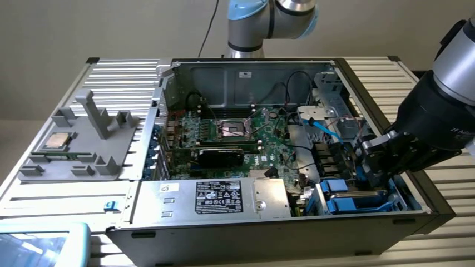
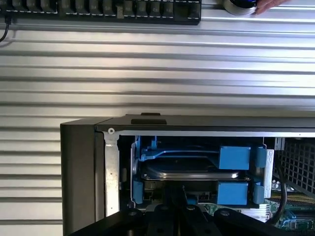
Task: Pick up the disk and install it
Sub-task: 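Insert the second disk wire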
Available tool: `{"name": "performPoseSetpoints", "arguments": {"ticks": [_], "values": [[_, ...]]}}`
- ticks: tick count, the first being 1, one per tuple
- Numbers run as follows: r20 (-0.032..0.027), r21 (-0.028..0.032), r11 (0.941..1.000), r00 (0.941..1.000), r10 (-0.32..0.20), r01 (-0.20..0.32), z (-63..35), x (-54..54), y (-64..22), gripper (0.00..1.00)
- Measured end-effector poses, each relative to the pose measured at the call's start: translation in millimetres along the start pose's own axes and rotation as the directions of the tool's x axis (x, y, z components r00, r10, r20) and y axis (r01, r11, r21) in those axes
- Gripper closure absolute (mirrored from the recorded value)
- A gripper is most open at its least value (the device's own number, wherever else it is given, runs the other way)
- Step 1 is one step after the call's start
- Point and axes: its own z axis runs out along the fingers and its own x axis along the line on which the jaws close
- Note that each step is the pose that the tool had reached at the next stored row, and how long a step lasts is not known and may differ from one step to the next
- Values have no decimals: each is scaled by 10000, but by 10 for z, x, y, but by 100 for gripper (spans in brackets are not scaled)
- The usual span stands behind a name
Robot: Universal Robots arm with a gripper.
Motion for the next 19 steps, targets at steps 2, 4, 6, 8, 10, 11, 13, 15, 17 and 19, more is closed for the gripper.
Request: {"name": "performPoseSetpoints", "arguments": {"ticks": [2,4,6,8,10,11,13,15,17,19], "values": [[2,7,10000,10000,-10,10,4,0,1,89],[2,13,10000,10000,-17,17,5,0,3,89],[3,14,10000,10000,-20,20,5,0,3,89],[4,15,10000,10000,-21,21,-13,-1,4,89],[3,13,10000,10000,-21,21,-94,-3,-1,89],[3,13,10000,10000,-21,21,-140,-5,-4,89],[5,12,10000,10000,-21,21,-230,-8,-9,89],[12,14,10000,10000,-22,22,-311,-11,-32,89],[14,-3,10000,10000,-20,20,-358,-13,-104,89],[14,-45,10000,10000,-18,18,-383,-14,-190,89]]}}
